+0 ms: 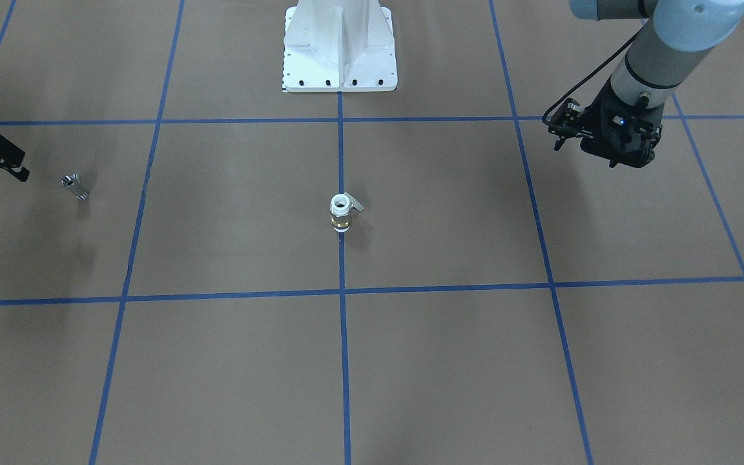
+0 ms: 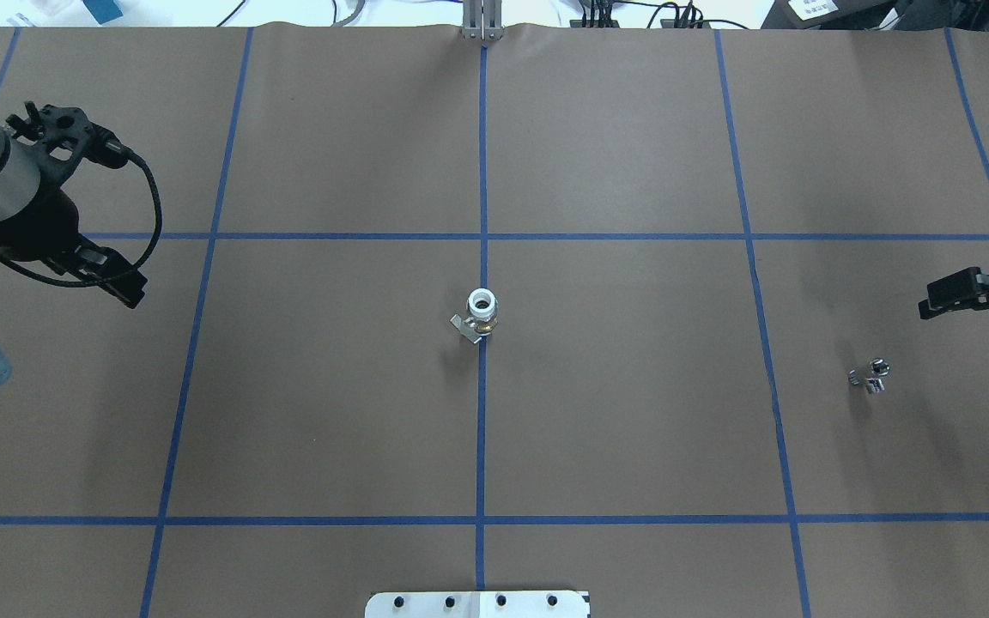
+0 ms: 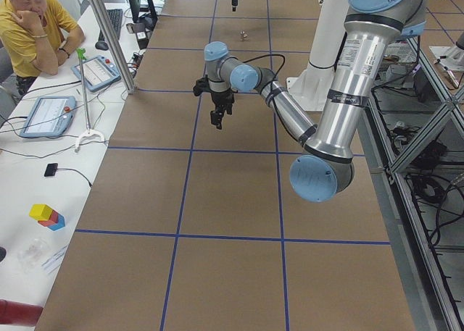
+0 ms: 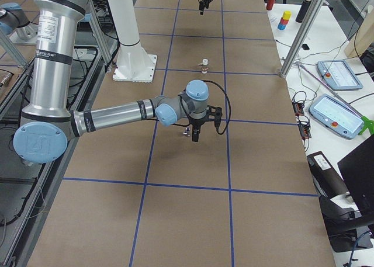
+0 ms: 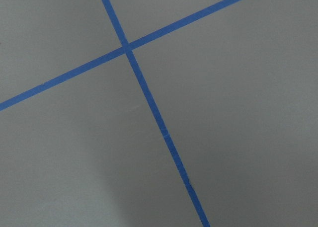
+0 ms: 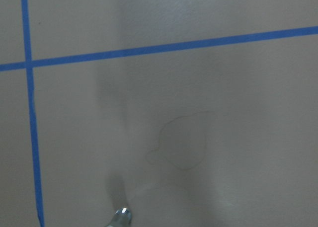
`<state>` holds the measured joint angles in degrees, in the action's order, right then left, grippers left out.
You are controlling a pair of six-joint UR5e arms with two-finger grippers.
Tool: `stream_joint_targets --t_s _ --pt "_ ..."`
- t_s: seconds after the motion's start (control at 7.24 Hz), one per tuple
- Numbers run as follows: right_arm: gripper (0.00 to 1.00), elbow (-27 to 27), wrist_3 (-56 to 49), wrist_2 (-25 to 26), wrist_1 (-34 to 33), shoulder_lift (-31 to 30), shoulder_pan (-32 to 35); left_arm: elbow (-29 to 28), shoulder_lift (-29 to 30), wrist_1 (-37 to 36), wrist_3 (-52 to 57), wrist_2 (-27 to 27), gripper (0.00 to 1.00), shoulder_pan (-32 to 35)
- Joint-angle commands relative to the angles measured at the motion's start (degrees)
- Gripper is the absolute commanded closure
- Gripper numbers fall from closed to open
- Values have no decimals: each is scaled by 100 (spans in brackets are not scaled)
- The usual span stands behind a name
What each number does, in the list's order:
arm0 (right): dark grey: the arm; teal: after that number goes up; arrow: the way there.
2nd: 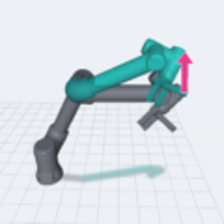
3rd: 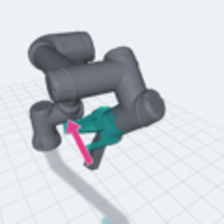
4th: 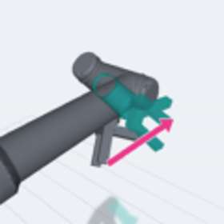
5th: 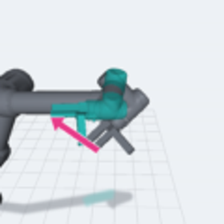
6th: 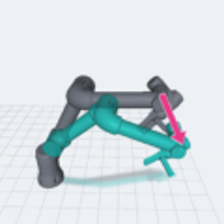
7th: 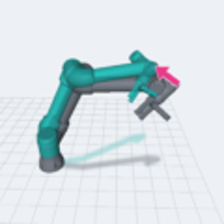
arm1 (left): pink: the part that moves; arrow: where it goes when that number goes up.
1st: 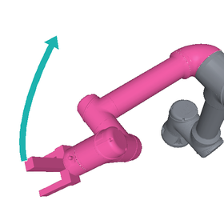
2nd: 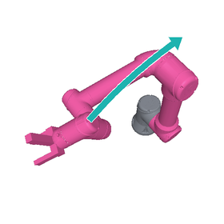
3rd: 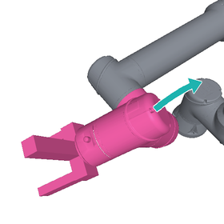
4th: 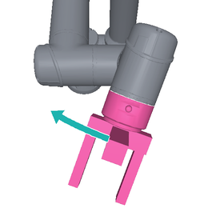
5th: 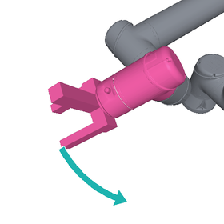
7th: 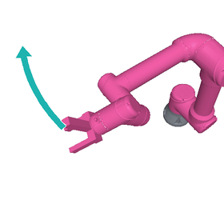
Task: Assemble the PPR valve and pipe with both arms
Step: 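Open and withdraw the left gripper while the right gripper approaches the silver fitting, then lower the right gripper onto the silver pipe fitting and grasp it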
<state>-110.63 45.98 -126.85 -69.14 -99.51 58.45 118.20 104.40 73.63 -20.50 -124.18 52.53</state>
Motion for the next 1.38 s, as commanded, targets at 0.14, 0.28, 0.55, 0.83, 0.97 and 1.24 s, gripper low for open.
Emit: stream_joint_targets --t_s 0.14,0.28,0.55,0.83,0.97,1.24 --pt "0 24 130 564 129 19 -903 -8 10 11 -33 -1 0 -6" --pt "0 33 148 713 129 28 -1053 -16 19 11 -34 -1 0 -6" --pt "2 59 270 820 129 132 -1230 -17 19 11 -34 -1 0 -6" --pt "14 120 324 820 129 133 -1327 -17 19 11 -34 -1 0 -6" --pt "15 216 324 811 138 142 -1345 -17 19 11 -42 -1 0 -6" --pt "18 217 315 811 147 133 -1345 -17 10 11 -42 -1 0 -6"
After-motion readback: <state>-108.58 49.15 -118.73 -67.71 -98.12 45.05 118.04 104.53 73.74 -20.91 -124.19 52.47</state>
